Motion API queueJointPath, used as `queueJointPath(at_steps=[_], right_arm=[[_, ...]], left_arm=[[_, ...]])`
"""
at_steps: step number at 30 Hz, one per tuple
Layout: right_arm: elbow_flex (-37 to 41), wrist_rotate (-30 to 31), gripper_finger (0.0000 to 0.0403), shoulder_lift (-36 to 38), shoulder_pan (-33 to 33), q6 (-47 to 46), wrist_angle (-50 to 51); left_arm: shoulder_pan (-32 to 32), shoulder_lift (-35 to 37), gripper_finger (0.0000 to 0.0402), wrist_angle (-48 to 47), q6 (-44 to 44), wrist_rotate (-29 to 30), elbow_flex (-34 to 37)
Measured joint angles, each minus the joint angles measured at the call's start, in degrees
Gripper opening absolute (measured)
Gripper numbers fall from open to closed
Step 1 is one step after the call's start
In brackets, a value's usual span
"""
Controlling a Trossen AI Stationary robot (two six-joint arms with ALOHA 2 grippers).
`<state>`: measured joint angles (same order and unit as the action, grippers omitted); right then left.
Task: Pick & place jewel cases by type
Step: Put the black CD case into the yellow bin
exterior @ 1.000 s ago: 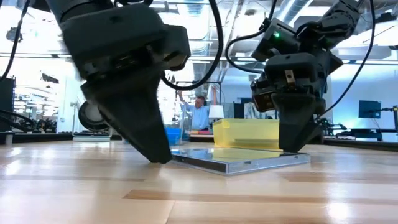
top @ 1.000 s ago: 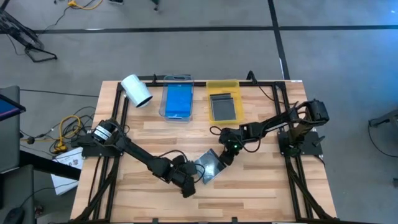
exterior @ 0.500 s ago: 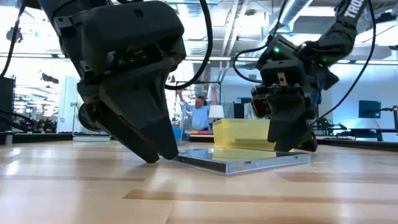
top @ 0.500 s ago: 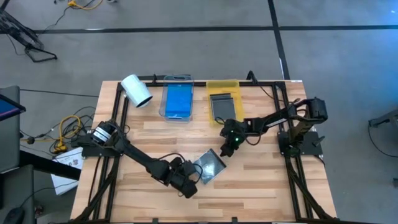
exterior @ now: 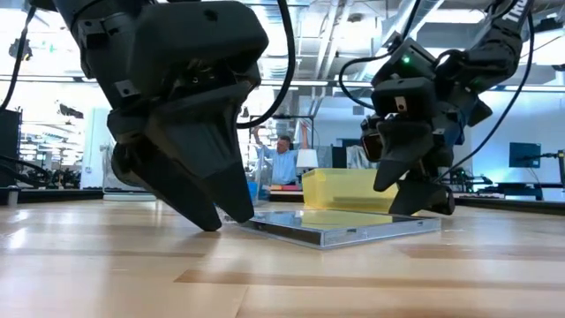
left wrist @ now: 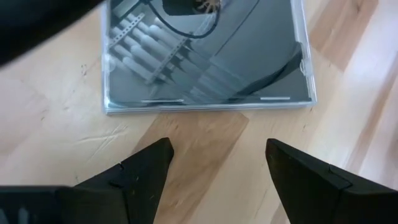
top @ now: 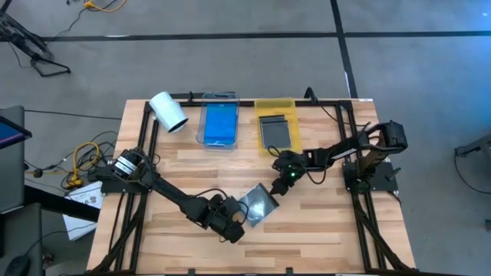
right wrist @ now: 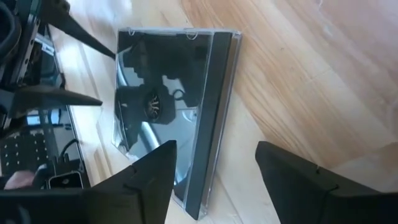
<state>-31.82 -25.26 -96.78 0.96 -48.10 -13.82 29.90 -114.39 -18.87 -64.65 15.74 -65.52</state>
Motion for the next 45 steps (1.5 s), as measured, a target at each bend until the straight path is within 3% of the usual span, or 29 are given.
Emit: queueJointPath(at_steps=[10, 22, 45], right_arm=[[0.1, 2.7, 0.0206, -0.3, -1.3, -2.9, -2.5], [0.1, 1.9, 0.0207, -0.4, -1.2, -1.8, -1.9], [-1.6, 1.4, 0.0194, -3.7, -2.3, -3.8, -4.0]], left_arm=[[0.6, -1.0, 0.0265, -1.8, -2.9, 1.7, -1.8], [1.8, -10.4, 0.0266, -16.8, -1.7, 6.6, -17.6], [2.4, -10.5, 0.0265, -16.1, -3.8, 8.2, -16.9]])
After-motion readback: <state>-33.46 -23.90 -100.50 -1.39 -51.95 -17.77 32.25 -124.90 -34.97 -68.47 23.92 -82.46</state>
